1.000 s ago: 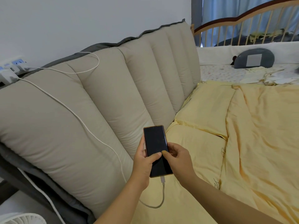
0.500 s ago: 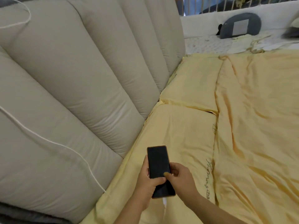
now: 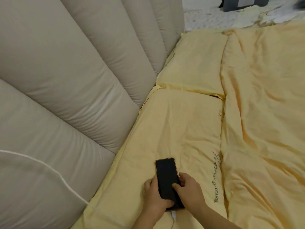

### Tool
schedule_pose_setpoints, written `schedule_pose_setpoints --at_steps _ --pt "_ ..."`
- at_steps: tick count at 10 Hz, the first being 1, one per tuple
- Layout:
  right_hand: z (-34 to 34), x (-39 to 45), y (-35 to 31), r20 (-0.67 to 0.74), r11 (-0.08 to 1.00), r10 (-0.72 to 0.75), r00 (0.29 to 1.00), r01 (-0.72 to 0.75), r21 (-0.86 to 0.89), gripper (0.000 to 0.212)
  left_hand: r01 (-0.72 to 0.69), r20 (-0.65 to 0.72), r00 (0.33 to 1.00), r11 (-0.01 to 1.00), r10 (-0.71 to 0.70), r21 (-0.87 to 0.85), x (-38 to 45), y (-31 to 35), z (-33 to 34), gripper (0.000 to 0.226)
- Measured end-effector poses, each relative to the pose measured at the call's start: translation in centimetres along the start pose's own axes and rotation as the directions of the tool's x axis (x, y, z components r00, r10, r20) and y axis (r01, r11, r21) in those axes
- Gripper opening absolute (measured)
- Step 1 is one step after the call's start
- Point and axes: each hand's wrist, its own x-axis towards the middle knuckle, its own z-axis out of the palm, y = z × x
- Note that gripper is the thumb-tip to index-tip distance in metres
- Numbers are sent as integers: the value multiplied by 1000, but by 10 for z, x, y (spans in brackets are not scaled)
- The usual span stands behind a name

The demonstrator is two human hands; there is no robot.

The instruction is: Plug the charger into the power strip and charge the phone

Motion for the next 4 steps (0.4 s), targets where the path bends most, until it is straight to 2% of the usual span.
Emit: schedule_pose_setpoints --at_steps 1,3,4 --pt "-1 1 -6 7 997 -2 1000 2 -80 21 24 4 1000 990 -25 137 -3 -1 -6 85" --pt "-14 -2 -18 104 949 20 994 14 -314 16 31 19 999 965 -37 261 -8 8 -12 72" --pt "-30 -11 -29 98 880 5 995 42 -474 34 37 25 999 962 -45 270 -13 23 -26 68"
